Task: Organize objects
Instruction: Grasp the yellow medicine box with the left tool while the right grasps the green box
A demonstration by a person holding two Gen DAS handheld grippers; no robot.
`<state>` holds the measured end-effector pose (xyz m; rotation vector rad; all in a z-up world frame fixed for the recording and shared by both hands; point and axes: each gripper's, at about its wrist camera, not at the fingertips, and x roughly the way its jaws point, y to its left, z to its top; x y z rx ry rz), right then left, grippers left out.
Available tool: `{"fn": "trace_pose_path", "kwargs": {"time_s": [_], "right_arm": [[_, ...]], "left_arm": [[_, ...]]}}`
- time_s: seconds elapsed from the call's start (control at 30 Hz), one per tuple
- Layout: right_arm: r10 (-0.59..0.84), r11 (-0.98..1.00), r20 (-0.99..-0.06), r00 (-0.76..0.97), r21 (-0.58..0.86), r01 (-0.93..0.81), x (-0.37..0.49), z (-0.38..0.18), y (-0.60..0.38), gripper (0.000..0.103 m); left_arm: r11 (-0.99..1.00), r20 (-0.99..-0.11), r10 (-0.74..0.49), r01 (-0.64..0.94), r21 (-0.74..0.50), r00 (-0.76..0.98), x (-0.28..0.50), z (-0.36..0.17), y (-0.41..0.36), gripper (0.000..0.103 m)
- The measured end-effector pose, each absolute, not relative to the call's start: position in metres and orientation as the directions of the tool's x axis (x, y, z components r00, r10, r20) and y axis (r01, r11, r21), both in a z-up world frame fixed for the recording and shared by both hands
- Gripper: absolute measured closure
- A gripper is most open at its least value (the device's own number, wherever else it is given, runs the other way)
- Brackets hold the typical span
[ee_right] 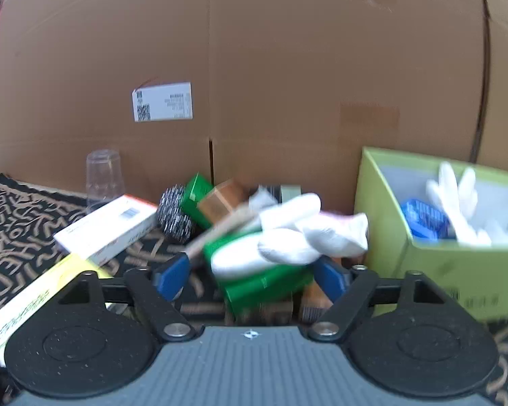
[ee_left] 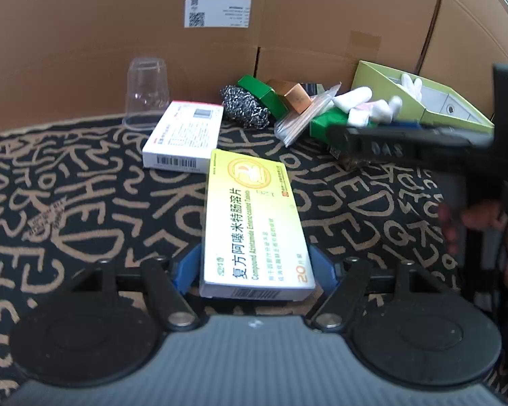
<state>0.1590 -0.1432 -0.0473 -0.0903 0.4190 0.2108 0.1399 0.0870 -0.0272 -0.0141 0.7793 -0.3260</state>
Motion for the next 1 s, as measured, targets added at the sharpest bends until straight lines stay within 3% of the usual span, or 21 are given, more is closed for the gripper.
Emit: {"fn": "trace_pose_path", "kwargs": {"time_s": [0.13,0.17,0.23,0.57,0.63,0.73,0.9,0.97,1.0], "right_arm": [[0.141,0.97,-0.429,0.892,-0.121,-0.211,0.179,-0.048,-0.138,0.017],[0.158,0.969,-0.448,0.88,-0.101,-0.225,0.18,-0.05,-0.141,0.026],[0.198,0.971,-0.46,0.865,-0.029,-0.238,0.175,-0.052,-0.148,0.028],[0.267,0.959,-0.52,0.812,0.062,-0.275,0.084,-0.054,-0.172,0.029],[0.27,0.961,-0.536,0.8,0.104,-0.255,0.066,-0.054,-0.179,0.029],[0.374,0.924,-0.542,0.752,0.155,-0.348,0.048,-0.055,-0.185,0.02],[0.319,0.909,-0.527,0.788,-0.065,-0.412,0.046,-0.054,-0.17,0.02],[0.313,0.901,-0.521,0.794,-0.1,-0.421,0.054,-0.054,-0.171,0.02],[0.312,0.902,-0.527,0.791,-0.098,-0.421,0.059,-0.055,-0.171,0.02]], "left_arm": [[0.948,-0.681,-0.3,0.288,-0.135,0.668,0.139,-0.028,0.088,0.033],[0.948,-0.679,-0.298,0.288,-0.132,0.67,0.139,-0.029,0.088,0.033],[0.948,-0.674,-0.298,0.294,-0.124,0.676,0.137,-0.03,0.088,0.033],[0.925,-0.679,-0.341,0.361,-0.119,0.65,0.124,-0.028,0.081,0.033],[0.917,-0.681,-0.356,0.378,-0.124,0.64,0.119,-0.027,0.078,0.03],[0.921,-0.68,-0.343,0.375,-0.107,0.648,0.121,-0.024,0.071,0.021],[0.925,-0.683,-0.324,0.37,-0.084,0.655,0.137,-0.02,0.057,0.021],[0.924,-0.69,-0.319,0.376,-0.073,0.65,0.142,-0.022,0.053,0.026],[0.924,-0.695,-0.314,0.376,-0.068,0.646,0.143,-0.023,0.052,0.034]]}}
